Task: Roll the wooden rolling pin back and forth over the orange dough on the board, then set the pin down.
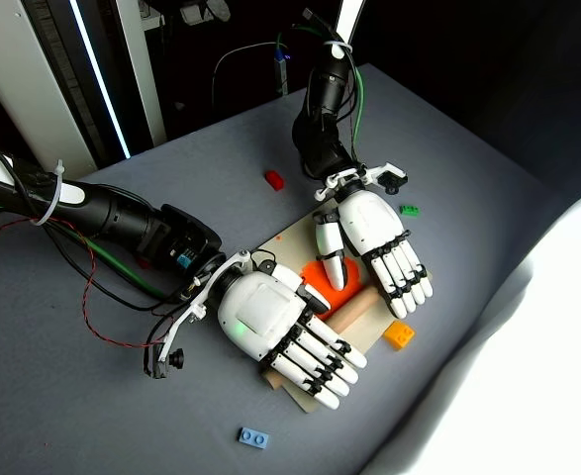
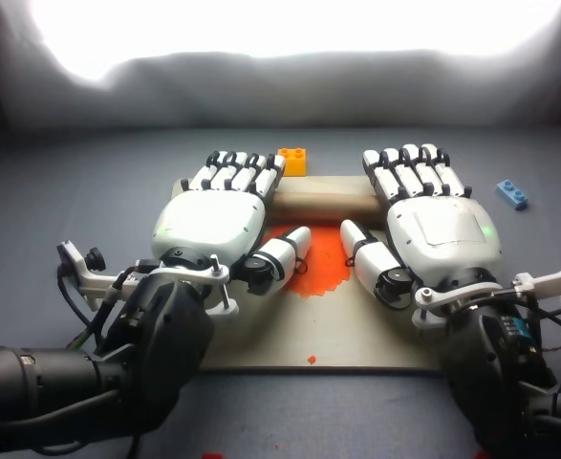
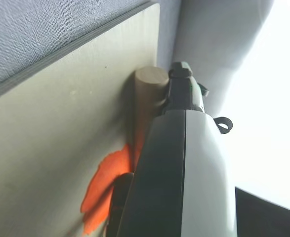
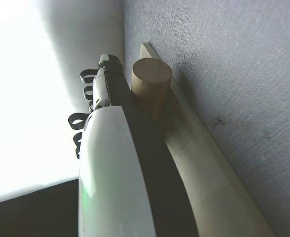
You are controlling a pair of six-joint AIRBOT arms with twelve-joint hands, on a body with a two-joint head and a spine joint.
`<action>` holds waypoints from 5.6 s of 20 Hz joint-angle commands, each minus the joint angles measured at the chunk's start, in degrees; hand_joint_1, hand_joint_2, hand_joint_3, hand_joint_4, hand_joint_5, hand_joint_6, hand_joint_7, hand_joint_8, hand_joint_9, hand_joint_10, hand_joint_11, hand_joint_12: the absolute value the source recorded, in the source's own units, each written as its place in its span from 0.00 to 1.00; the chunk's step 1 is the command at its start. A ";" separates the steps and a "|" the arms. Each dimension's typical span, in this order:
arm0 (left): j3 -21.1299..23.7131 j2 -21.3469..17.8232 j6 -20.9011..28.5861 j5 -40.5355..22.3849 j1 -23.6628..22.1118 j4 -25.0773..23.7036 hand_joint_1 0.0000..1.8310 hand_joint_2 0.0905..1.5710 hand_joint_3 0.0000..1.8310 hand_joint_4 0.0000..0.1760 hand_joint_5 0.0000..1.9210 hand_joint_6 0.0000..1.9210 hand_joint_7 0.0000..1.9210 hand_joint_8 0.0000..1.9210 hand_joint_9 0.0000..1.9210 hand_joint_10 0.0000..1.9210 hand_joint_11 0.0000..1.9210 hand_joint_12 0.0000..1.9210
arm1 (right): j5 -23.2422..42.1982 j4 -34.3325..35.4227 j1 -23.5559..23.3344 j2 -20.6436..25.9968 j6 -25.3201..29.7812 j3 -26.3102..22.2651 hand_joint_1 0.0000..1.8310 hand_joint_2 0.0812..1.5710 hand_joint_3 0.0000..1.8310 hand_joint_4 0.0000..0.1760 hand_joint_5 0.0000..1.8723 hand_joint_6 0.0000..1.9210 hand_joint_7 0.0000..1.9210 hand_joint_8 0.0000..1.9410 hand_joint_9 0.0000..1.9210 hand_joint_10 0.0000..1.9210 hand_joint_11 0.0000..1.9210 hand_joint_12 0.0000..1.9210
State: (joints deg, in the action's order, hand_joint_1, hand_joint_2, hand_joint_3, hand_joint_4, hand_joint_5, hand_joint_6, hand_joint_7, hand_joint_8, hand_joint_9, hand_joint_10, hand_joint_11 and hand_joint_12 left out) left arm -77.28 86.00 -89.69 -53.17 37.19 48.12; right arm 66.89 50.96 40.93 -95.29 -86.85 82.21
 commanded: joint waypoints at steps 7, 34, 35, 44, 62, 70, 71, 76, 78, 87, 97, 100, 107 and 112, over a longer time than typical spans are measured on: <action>1.32 -1.54 -0.36 -4.60 -0.34 -2.22 0.00 0.94 0.00 0.00 0.03 0.00 0.04 0.00 0.01 0.00 0.00 0.00 | 4.37 -2.38 0.60 0.25 -0.30 -0.93 0.00 0.97 0.00 0.00 0.04 0.00 0.05 0.00 0.03 0.01 0.00 0.00; 5.47 -2.52 1.56 -10.60 3.97 -4.90 0.00 0.94 0.00 0.00 0.16 0.01 0.18 0.01 0.15 0.01 0.00 0.33 | 7.14 -1.88 2.27 0.68 -1.18 -5.63 0.00 0.97 0.00 0.00 0.23 0.04 0.26 0.01 0.21 0.05 0.00 0.60; 5.67 -2.53 1.59 -11.04 4.16 -4.98 0.00 0.94 0.00 0.00 0.17 0.01 0.19 0.00 0.16 0.01 0.00 0.34 | 7.36 -1.85 2.35 0.67 -1.35 -5.84 0.00 0.97 0.00 0.00 0.23 0.04 0.26 0.01 0.21 0.05 0.00 0.61; 6.59 -2.47 2.80 -13.88 6.56 -6.36 0.00 0.94 0.00 0.00 0.17 0.00 0.19 0.00 0.16 0.00 0.00 0.33 | 8.52 -1.85 3.14 0.68 -2.36 -7.05 0.00 0.97 0.00 0.00 0.25 0.05 0.28 0.01 0.22 0.06 0.00 0.62; 9.00 -2.58 3.76 -18.56 9.28 -9.14 0.00 0.94 0.00 0.00 0.17 0.00 0.19 0.00 0.15 0.00 0.00 0.34 | 10.83 -1.86 4.39 0.70 -5.36 -9.70 0.00 0.97 0.00 0.00 0.23 0.04 0.26 0.00 0.20 0.06 0.00 0.58; 9.52 -2.58 4.86 -21.09 11.00 -10.27 0.00 0.94 0.00 0.00 0.17 0.00 0.19 0.00 0.16 0.00 0.00 0.34 | 11.79 -1.87 5.04 0.82 -6.26 -11.01 0.00 0.97 0.00 0.00 0.23 0.04 0.27 0.00 0.20 0.06 0.00 0.59; 9.71 -2.58 4.86 -21.23 11.07 -10.27 0.00 0.94 0.00 0.00 0.17 0.00 0.19 0.00 0.15 0.00 0.00 0.33 | 11.95 -1.87 5.10 0.83 -6.38 -11.13 0.00 0.97 0.00 0.00 0.22 0.04 0.26 0.00 0.20 0.06 0.00 0.59; 10.58 -2.58 4.96 -21.68 11.49 -10.51 0.00 0.94 0.00 0.00 0.17 0.00 0.19 0.00 0.16 0.00 0.00 0.33 | 12.28 -1.87 5.47 1.05 -6.57 -11.63 0.00 0.97 0.00 0.00 0.23 0.05 0.27 0.00 0.20 0.06 0.00 0.60; 10.97 -2.62 5.05 -22.07 11.75 -10.52 0.00 0.94 0.00 0.00 0.17 0.00 0.19 0.00 0.16 0.00 0.00 0.33 | 12.73 -1.88 5.57 1.07 -6.98 -12.14 0.00 0.97 0.00 0.00 0.23 0.05 0.27 0.00 0.20 0.07 0.00 0.60; 11.84 -3.25 5.30 -23.03 13.11 -11.63 0.00 0.94 0.00 0.00 0.17 0.00 0.19 0.00 0.15 0.00 0.00 0.34 | 13.42 -1.89 6.14 1.39 -8.03 -14.18 0.00 0.97 0.00 0.00 0.23 0.05 0.27 0.00 0.20 0.07 0.00 0.59; 13.65 -3.67 5.77 -24.61 14.39 -11.99 0.00 0.94 0.00 0.00 0.17 0.00 0.20 0.00 0.16 0.00 0.00 0.34 | 14.32 -1.89 7.00 1.57 -9.10 -16.12 0.00 0.97 0.00 0.00 0.23 0.05 0.26 0.00 0.20 0.06 0.00 0.59; 14.06 -3.99 5.95 -24.61 14.43 -12.39 0.00 0.94 0.00 0.00 0.17 0.00 0.20 0.00 0.16 0.00 0.00 0.34 | 14.74 -1.89 7.18 1.60 -9.52 -16.76 0.00 0.97 0.00 0.00 0.22 0.04 0.27 0.00 0.20 0.06 0.00 0.56; 14.97 -4.84 6.39 -24.61 14.65 -13.53 0.00 0.94 0.00 0.00 0.18 0.00 0.20 0.00 0.17 0.00 0.00 0.36 | 15.13 -1.90 7.43 1.88 -10.12 -18.42 0.00 0.97 0.00 0.00 0.22 0.04 0.27 0.00 0.20 0.06 0.00 0.57; 15.02 -5.13 6.86 -24.95 14.43 -14.41 0.00 0.95 0.00 0.00 0.18 0.00 0.19 0.00 0.16 0.00 0.00 0.34 | 15.45 -1.90 7.61 1.92 -10.54 -18.96 0.00 0.97 0.00 0.00 0.23 0.04 0.27 0.00 0.20 0.06 0.00 0.59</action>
State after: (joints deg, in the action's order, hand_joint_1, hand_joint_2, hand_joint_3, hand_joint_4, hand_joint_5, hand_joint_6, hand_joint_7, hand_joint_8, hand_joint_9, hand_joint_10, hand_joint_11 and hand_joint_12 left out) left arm -62.30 81.25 -83.02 -72.99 51.66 37.04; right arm 82.35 49.60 47.68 -93.10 -97.32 63.64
